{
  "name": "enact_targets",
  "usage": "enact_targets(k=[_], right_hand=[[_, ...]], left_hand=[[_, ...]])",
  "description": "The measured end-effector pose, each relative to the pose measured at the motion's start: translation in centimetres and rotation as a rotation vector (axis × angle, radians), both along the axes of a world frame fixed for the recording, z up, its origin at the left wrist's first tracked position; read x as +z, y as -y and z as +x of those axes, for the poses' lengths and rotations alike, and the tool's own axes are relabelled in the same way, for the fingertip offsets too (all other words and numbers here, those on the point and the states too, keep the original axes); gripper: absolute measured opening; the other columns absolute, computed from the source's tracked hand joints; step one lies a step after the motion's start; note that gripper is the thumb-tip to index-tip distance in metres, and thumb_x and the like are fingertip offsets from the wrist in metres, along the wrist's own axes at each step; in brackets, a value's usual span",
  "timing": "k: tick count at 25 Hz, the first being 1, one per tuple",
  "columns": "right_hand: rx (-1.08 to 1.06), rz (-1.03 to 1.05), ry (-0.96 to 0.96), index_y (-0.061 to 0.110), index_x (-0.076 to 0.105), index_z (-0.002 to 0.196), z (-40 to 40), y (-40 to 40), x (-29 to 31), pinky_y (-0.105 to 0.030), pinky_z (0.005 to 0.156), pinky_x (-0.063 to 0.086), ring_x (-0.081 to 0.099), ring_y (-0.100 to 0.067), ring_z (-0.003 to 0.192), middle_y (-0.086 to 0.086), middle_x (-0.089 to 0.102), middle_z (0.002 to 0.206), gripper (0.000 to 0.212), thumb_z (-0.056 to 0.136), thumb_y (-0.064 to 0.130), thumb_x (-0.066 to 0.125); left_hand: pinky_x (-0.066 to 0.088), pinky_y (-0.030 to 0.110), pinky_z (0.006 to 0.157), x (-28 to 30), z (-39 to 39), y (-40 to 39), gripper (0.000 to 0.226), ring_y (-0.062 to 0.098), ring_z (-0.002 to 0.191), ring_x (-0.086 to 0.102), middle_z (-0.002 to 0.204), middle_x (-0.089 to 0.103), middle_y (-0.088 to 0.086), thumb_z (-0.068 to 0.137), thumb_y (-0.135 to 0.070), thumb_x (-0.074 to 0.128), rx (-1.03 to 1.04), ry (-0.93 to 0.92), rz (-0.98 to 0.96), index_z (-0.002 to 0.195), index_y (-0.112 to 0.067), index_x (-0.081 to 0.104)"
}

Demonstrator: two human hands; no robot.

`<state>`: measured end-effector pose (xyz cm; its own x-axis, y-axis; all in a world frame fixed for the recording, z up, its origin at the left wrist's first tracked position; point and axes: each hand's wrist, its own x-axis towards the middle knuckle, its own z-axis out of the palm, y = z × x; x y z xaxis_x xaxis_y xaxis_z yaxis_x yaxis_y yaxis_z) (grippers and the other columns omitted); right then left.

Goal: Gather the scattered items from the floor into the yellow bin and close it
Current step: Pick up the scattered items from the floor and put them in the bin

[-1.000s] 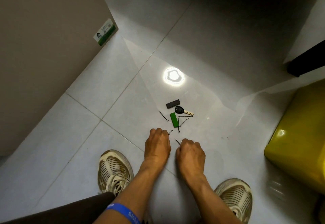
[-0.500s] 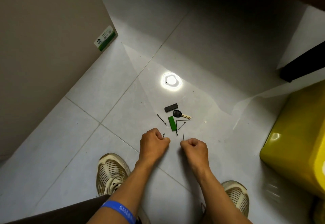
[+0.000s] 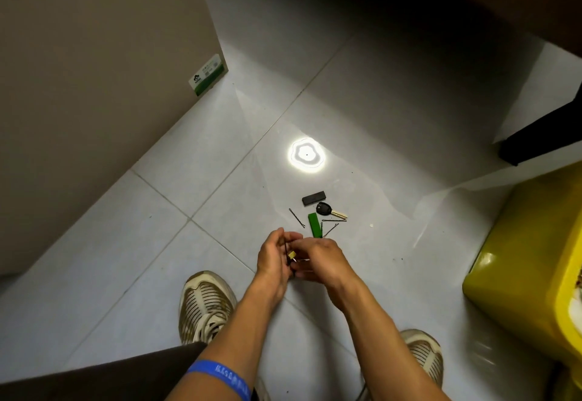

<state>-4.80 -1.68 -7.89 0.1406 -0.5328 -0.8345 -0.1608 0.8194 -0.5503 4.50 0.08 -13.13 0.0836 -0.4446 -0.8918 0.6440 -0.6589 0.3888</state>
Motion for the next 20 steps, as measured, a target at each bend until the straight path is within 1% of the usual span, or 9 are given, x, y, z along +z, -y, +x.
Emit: enact_targets(k=[3, 5, 6, 7, 9, 13, 17, 18, 20], right_hand=[[-0.251, -0.039, 0.035, 0.011, 0.074, 0.088, -0.1, 0.3, -0.9, -0.028, 0.057, 0.057, 0.065, -0.017, 0.059, -0.005, 0.075, 0.075, 0.022, 0.09, 0.008, 0.052], [-0.388, -0.105, -0.104, 0.01, 0.071, 0.086, -0.4, -0.2, -2.2, -0.029, 0.054, 0.055, 0.064, -0.017, 0.056, -0.007, 0.072, 0.071, 0.019, 0.09, 0.007, 0.053], [-0.293, -0.156, -0.269, 0.013, 0.07, 0.08, -0.6, -0.6, -3.2, -0.031, 0.057, 0.055, 0.063, -0.018, 0.058, -0.006, 0.071, 0.071, 0.016, 0.088, 0.012, 0.056], [-0.098, -0.204, -0.441, 0.015, 0.07, 0.076, -0.5, -1.2, -4.2, -0.032, 0.062, 0.054, 0.063, -0.018, 0.063, -0.003, 0.07, 0.073, 0.015, 0.086, 0.019, 0.06], [0.246, -0.259, -0.661, 0.017, 0.07, 0.074, 0.5, -2.6, -5.8, -0.029, 0.067, 0.052, 0.063, -0.018, 0.071, 0.003, 0.07, 0.076, 0.016, 0.083, 0.03, 0.064], [0.424, -0.345, -0.836, 0.018, 0.065, 0.082, 3.7, -3.1, -7.3, -0.03, 0.063, 0.044, 0.065, -0.026, 0.079, -0.003, 0.07, 0.083, 0.014, 0.086, 0.028, 0.057], [0.452, -0.333, -0.883, 0.014, 0.064, 0.078, 3.6, -2.4, -7.6, -0.031, 0.062, 0.045, 0.064, -0.028, 0.076, -0.005, 0.069, 0.08, 0.017, 0.079, 0.029, 0.057], [0.407, -0.326, -0.847, 0.015, 0.063, 0.073, 3.2, -2.3, -7.4, -0.031, 0.06, 0.046, 0.063, -0.024, 0.071, -0.002, 0.067, 0.073, 0.018, 0.077, 0.032, 0.06], [0.212, -0.316, -0.63, 0.016, 0.06, 0.063, 2.5, -1.8, -6.7, -0.029, 0.055, 0.046, 0.058, -0.013, 0.058, 0.004, 0.062, 0.059, 0.022, 0.069, 0.036, 0.067]], left_hand=[[0.041, 0.025, 0.047, -0.2, 0.4, 0.1, 0.039, 0.018, 0.048, 0.054, 0.059, 0.06, 0.006, 0.099, -0.034, 0.043, 0.027, -0.02, 0.024, 0.072, -0.011, 0.06], [0.037, 0.022, 0.042, -0.5, 1.3, 0.0, 0.038, 0.017, 0.045, 0.052, 0.057, 0.058, 0.005, 0.098, -0.035, 0.046, 0.038, 0.012, 0.041, 0.072, -0.01, 0.058], [0.035, 0.021, 0.041, -0.7, 1.9, -0.2, 0.037, 0.016, 0.045, 0.051, 0.057, 0.058, 0.005, 0.097, -0.035, 0.047, 0.044, 0.039, 0.052, 0.073, -0.01, 0.059], [0.034, 0.022, 0.042, -0.9, 2.5, -0.5, 0.037, 0.016, 0.046, 0.05, 0.058, 0.058, 0.005, 0.097, -0.035, 0.048, 0.052, 0.068, 0.062, 0.074, -0.01, 0.06], [0.036, 0.023, 0.045, -1.4, 3.3, -1.0, 0.034, 0.016, 0.048, 0.052, 0.06, 0.06, 0.005, 0.097, -0.035, 0.05, 0.064, 0.111, 0.073, 0.079, -0.009, 0.063], [0.038, 0.023, 0.046, -2.0, 3.0, -1.4, 0.031, 0.014, 0.049, 0.054, 0.066, 0.062, 0.007, 0.096, -0.031, 0.052, 0.064, 0.12, 0.061, 0.083, -0.007, 0.066], [0.04, 0.023, 0.045, -2.3, 3.2, -1.2, 0.026, 0.016, 0.051, 0.057, 0.066, 0.063, 0.009, 0.095, -0.027, 0.054, 0.095, 0.171, 0.045, 0.086, -0.005, 0.067], [0.042, 0.023, 0.046, -2.3, 3.1, -1.2, 0.026, 0.016, 0.053, 0.058, 0.068, 0.064, 0.009, 0.095, -0.027, 0.054, 0.101, 0.172, 0.04, 0.087, -0.005, 0.067], [0.046, 0.025, 0.053, -2.1, 2.7, -0.8, 0.029, 0.017, 0.06, 0.061, 0.072, 0.067, 0.009, 0.095, -0.03, 0.054, 0.122, 0.146, 0.026, 0.089, -0.006, 0.068]])
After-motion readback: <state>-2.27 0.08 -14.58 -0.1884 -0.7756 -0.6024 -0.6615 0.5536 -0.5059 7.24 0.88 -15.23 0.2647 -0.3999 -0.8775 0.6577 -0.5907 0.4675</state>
